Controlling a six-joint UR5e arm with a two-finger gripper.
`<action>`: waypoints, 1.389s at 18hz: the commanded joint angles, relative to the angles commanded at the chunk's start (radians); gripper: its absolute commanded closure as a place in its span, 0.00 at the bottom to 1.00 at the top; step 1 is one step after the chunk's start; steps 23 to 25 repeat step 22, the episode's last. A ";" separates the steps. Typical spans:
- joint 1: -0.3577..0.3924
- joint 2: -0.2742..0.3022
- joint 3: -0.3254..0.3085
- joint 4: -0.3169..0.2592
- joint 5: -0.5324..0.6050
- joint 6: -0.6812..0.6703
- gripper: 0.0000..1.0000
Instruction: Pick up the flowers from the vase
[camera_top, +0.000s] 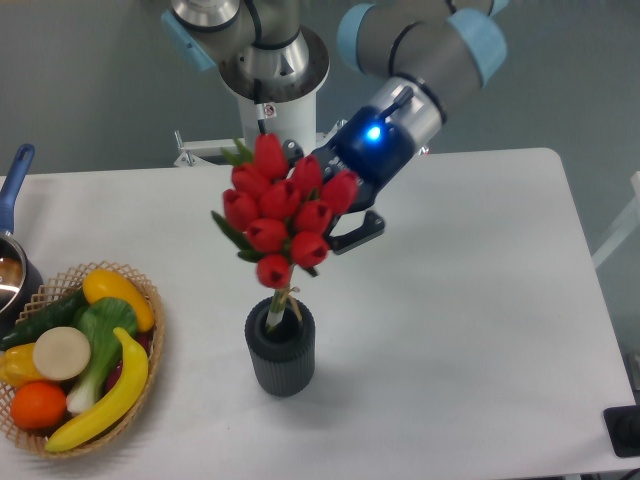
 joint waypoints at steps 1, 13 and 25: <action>0.008 0.002 0.011 0.000 0.000 -0.009 0.52; 0.055 -0.017 0.105 0.000 -0.003 -0.057 0.52; 0.063 -0.017 0.100 0.000 -0.003 -0.057 0.52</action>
